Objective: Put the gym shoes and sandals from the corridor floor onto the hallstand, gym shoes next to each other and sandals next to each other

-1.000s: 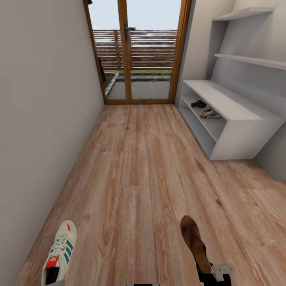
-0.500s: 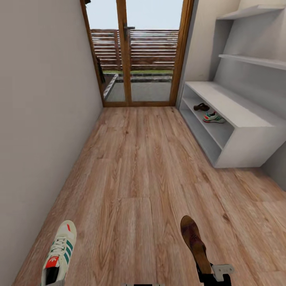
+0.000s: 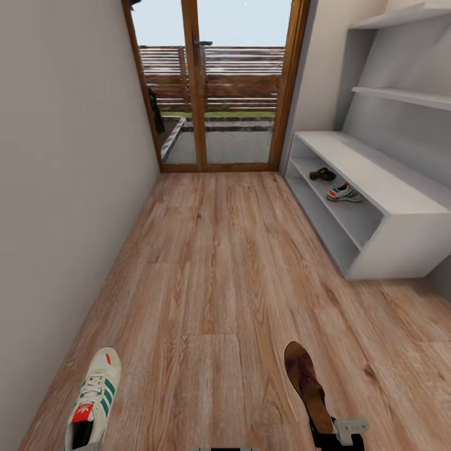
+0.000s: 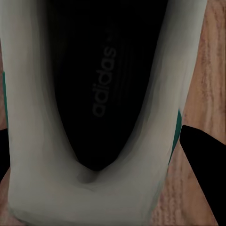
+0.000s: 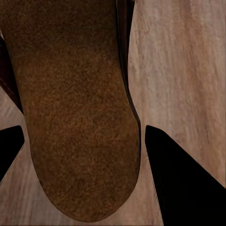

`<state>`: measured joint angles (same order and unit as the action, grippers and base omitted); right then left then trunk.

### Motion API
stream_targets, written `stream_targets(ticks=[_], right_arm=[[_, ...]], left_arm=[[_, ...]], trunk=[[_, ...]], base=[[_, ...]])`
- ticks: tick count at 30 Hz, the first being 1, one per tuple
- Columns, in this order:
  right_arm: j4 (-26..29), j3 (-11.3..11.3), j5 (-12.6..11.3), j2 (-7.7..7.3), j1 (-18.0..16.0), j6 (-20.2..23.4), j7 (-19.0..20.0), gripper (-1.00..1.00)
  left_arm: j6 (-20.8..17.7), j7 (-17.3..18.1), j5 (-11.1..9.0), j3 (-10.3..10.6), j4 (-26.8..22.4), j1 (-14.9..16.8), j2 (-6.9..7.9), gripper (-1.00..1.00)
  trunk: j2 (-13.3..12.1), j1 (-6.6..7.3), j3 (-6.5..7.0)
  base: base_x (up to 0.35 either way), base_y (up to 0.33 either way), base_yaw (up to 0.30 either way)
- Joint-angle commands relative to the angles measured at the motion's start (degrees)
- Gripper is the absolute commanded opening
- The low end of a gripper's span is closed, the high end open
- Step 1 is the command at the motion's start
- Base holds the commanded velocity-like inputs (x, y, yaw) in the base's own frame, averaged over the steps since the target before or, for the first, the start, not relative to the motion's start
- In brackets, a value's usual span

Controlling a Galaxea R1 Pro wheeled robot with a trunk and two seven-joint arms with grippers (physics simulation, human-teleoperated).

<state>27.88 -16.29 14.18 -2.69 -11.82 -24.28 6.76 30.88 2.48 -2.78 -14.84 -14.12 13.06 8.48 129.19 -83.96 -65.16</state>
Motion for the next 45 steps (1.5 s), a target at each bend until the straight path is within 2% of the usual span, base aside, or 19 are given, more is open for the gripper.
stream_targets(ticks=[1, 45], right_arm=[[0.0, -0.5, 0.2, 0.05, 0.0, -0.2, 0.5, -1.0], [0.0, -0.4, 0.2, 0.05, 0.0, -0.2, 0.5, -1.0]], left_arm=[[0.2, 0.2, -0.3, -0.1, 0.1, 0.0, -0.01, -1.0], [0.1, 0.2, -0.3, -0.1, 0.1, 0.0, 0.01, -1.0]], trunk=[[0.0, -0.03, -0.04], [0.0, -0.03, -0.04]], base=[[0.338, 0.0, 0.0], [0.338, 0.0, 0.0]])
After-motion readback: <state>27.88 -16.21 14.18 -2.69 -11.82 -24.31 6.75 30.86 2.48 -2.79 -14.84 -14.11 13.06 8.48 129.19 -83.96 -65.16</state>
